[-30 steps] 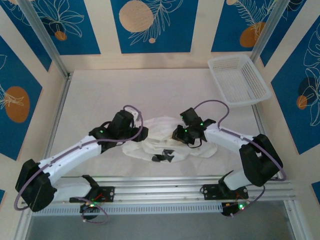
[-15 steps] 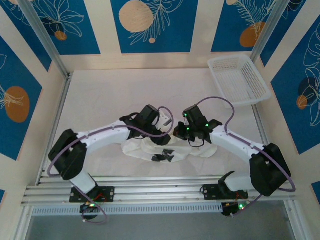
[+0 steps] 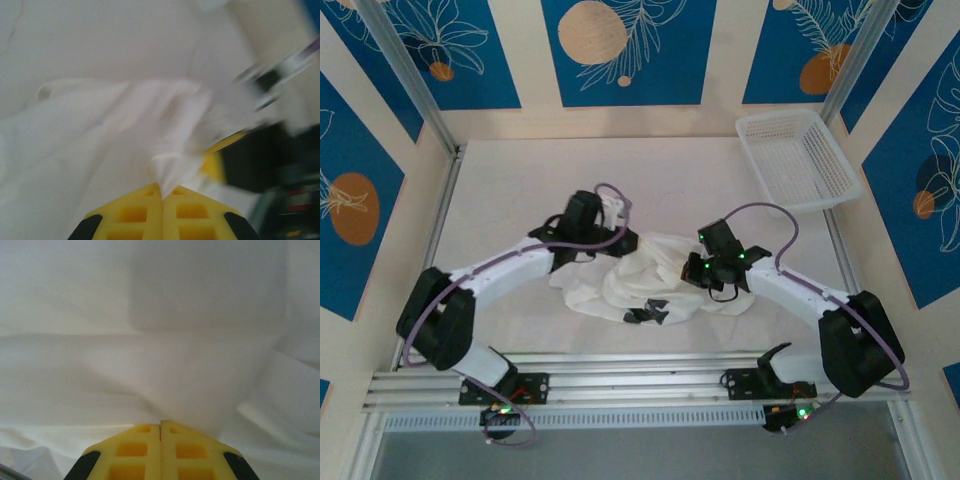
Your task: Fold the inside-out t-shirt
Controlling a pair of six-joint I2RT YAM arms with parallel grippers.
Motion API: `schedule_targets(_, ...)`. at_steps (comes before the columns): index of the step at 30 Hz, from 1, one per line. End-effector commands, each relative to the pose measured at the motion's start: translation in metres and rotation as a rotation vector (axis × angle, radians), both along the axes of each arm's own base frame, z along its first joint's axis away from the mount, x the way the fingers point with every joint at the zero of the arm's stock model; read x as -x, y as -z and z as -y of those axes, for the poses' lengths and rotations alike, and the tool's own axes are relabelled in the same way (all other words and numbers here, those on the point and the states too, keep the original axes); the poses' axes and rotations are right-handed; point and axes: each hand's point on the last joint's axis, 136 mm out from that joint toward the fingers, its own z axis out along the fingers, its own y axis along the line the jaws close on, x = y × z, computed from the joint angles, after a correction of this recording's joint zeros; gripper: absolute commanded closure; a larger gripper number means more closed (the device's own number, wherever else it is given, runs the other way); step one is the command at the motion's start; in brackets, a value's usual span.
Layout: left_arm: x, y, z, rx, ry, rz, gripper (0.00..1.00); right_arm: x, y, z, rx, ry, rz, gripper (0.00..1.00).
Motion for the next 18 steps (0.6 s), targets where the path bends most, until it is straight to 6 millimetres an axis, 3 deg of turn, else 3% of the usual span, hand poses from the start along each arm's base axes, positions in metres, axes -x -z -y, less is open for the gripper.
schedule_targets(1, 0.011, -0.077, 0.017, 0.292, 0.082, -0.043, 1.00, 0.014, 0.015, 0.000, 0.073, -0.094, -0.027, 0.96)
schedule_targets(4, 0.014, -0.080, 0.015, 0.285, 0.079, -0.061, 1.00, 0.010, -0.010, -0.004, 0.118, -0.127, 0.083, 0.87)
schedule_targets(7, 0.013, -0.075, 0.012, 0.253, 0.059, -0.081, 1.00, 0.000, -0.047, -0.002, 0.204, -0.147, 0.284, 0.76)
schedule_targets(9, 0.012, -0.072, 0.012, 0.242, 0.050, -0.086, 1.00, -0.003, -0.073, -0.006, 0.255, -0.180, 0.453, 0.62)
schedule_targets(12, 0.010, -0.073, 0.011, 0.240, 0.038, -0.087, 1.00, -0.004, -0.098, -0.029, 0.262, -0.306, 0.670, 0.47)
schedule_targets(15, 0.008, -0.072, 0.009, 0.237, 0.019, -0.094, 1.00, -0.008, -0.115, -0.056, 0.220, -0.381, 0.759, 0.40)
schedule_targets(18, 0.006, -0.076, 0.009, 0.242, 0.004, -0.095, 1.00, -0.023, -0.112, -0.075, 0.210, -0.377, 0.755, 0.36)
